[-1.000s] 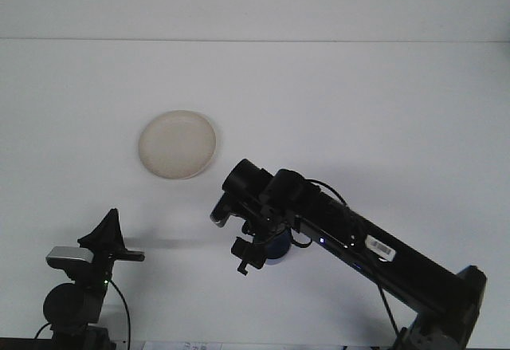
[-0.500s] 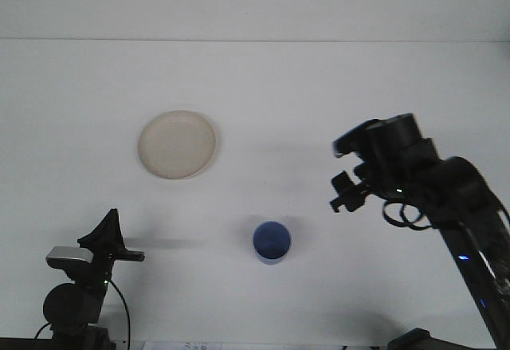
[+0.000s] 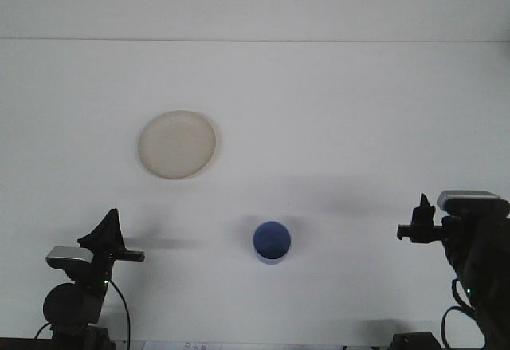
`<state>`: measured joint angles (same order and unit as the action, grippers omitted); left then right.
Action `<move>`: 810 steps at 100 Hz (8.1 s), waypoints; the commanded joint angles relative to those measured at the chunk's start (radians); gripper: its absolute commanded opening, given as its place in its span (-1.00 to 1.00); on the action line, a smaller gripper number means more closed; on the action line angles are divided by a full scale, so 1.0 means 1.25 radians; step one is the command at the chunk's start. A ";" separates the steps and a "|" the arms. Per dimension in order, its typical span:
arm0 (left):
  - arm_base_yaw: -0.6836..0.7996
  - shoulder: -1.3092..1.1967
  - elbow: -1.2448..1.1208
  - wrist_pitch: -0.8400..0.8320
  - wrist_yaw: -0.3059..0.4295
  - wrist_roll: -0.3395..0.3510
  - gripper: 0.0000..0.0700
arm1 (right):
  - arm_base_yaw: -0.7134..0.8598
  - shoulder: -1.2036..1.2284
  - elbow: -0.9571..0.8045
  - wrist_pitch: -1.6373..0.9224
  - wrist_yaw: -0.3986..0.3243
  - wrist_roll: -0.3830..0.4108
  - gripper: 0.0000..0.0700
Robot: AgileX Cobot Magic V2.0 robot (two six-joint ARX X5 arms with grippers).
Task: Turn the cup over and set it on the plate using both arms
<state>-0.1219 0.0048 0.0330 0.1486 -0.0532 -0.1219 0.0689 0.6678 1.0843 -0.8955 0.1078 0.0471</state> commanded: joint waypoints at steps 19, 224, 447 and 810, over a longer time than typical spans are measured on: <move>0.000 -0.001 -0.015 0.008 0.002 -0.003 -0.97 | -0.001 -0.064 -0.122 0.092 -0.002 0.029 -1.00; -0.381 0.969 0.974 -0.678 0.300 0.004 0.21 | -0.001 -0.051 -0.129 0.136 -0.002 0.022 -1.00; -0.107 1.466 1.397 -0.744 -0.053 0.064 -0.98 | -0.001 -0.051 -0.129 0.136 -0.002 0.023 -1.00; -0.033 0.204 0.249 -0.052 -0.020 0.076 -0.96 | -0.001 -0.052 -0.129 0.170 -0.001 0.023 -1.00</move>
<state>-0.1738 0.2932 0.3965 0.0429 -0.0750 -0.0391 0.0689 0.5976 0.9119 -0.6952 0.1059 0.0685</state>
